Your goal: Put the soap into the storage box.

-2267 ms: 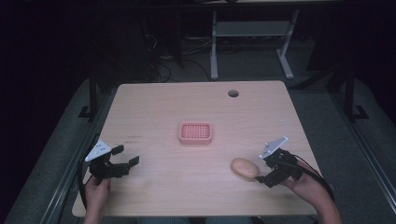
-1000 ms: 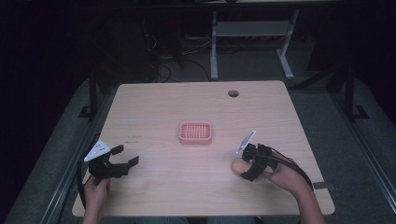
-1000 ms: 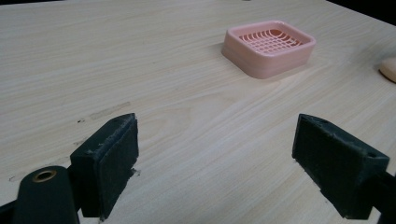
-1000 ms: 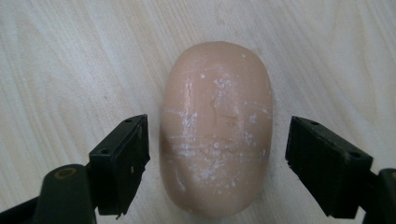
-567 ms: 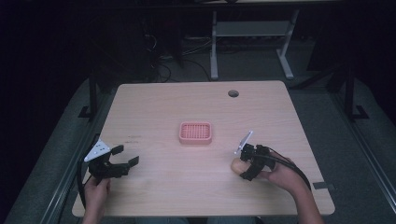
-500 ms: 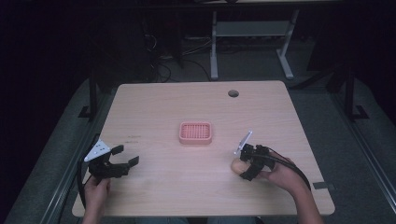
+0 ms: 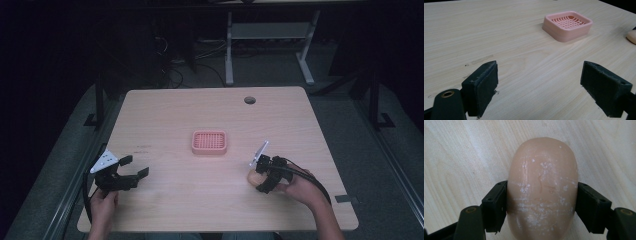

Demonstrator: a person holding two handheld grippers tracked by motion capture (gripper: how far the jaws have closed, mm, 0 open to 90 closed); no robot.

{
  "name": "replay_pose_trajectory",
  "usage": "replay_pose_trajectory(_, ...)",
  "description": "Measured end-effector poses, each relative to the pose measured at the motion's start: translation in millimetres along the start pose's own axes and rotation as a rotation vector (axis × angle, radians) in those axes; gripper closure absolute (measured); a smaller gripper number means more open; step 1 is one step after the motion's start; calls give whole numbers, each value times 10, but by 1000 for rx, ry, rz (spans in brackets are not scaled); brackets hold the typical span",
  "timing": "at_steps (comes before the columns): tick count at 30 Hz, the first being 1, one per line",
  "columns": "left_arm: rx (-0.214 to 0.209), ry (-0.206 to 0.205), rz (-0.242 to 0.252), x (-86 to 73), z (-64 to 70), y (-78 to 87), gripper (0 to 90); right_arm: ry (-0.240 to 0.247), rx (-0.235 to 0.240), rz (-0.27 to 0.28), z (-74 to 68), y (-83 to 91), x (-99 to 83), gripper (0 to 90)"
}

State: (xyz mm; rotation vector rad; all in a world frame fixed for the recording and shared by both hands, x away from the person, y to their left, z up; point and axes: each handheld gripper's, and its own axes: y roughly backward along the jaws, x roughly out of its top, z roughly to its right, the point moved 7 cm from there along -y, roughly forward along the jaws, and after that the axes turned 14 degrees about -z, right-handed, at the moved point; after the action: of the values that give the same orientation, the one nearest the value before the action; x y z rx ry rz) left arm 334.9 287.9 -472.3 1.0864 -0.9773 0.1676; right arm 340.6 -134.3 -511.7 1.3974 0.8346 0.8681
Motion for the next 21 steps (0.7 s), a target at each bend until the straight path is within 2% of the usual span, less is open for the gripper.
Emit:
replay_pose_trajectory(17, 1, 10, 1, -3, -12, 0, 143, 19, -4, -8, -16, 12, 1, 318)
replay_pose_trajectory(21, 1, 10, 2, -3, -12, 1, 143, 27, -10, 9, -23, 48, 21, 319)
